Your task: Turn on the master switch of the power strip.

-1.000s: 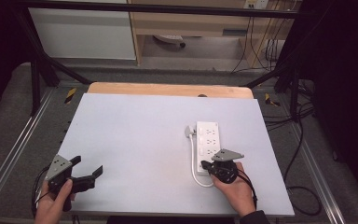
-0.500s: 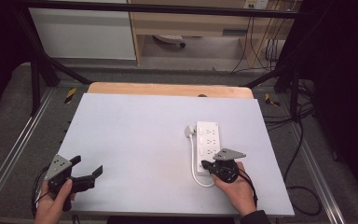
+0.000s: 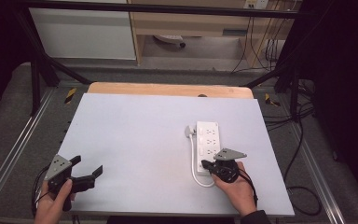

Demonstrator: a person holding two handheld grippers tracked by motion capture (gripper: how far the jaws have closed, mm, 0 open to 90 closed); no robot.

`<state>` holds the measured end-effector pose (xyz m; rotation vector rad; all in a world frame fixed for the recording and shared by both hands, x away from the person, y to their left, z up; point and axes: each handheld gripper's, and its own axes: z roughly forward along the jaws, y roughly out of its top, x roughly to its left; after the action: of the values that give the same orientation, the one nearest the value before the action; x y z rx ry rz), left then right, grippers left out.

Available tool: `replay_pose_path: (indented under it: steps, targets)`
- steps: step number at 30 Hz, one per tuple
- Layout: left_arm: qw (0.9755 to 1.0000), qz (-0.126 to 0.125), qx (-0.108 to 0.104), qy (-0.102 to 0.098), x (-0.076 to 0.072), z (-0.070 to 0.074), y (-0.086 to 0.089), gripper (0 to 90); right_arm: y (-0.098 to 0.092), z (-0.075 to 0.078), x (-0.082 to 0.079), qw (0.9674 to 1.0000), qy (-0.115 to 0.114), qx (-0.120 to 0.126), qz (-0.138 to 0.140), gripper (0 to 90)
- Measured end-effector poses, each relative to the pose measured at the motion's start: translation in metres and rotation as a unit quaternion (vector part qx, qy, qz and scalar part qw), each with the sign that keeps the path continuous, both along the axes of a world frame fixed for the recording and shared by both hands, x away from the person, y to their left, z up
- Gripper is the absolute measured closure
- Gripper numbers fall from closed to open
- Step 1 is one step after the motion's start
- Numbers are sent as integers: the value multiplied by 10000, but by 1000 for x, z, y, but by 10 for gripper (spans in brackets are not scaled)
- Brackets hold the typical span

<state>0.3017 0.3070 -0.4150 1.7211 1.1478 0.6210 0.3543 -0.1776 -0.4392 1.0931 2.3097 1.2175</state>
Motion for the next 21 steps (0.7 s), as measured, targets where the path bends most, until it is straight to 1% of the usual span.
replay_pose_path:
  steps: [7,9,16,17,21]
  targets:
    - [10000,8,-3,-5,0,0,0,62,0,2,-1,9999,-51,94,-1,900]
    - [10000,11,-8,-8,0,0,0,62,-1,3,-1,9999,-108,107,10,900]
    - [10000,5,-7,-2,0,0,0,62,-1,6,-2,9997,-171,175,-6,900]
    - [10000,6,-7,-2,0,0,0,62,-2,7,-1,9996,-210,171,5,900]
    - [10000,7,0,-5,0,0,0,62,-3,9,-2,9994,-244,251,-43,897]
